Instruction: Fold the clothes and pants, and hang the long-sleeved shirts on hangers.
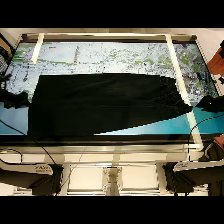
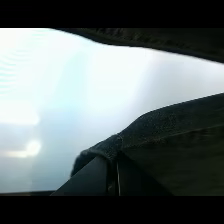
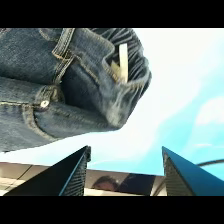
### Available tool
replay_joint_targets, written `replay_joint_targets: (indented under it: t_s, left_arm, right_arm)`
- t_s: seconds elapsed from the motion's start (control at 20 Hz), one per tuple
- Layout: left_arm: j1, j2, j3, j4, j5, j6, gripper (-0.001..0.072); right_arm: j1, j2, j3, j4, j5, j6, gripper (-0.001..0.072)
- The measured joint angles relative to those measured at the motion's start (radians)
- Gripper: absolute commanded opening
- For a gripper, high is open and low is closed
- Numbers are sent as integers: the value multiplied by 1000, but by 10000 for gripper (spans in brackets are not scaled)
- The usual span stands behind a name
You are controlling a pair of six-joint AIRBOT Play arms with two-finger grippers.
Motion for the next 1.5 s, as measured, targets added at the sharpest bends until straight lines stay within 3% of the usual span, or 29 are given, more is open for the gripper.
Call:
replay_joint_targets:
  t_s: [0.3,0.5,0.6,0.85,1.0,1.1,1.5]
  left_arm:
    - [106,110,0,-253,11,98,29]
    - [147,153,0,-322,10,120,29]
    - [158,164,0,-338,7,129,29]
    - [168,174,0,-394,-2,170,29]
    - [170,176,0,-420,-18,190,29]
    - [170,177,0,-431,-30,196,29]
    - [170,177,0,-440,-50,206,29]
  right_arm:
    - [64,-42,-30,28,-29,-56,527]
    - [111,-101,-35,30,-2,-14,472]
    - [122,-121,-38,29,25,31,340]
    - [133,-137,-42,32,151,126,161]
    - [134,-140,-65,35,175,165,174]
    - [135,-141,-88,38,169,181,371]
    - [135,-140,-121,21,99,244,404]
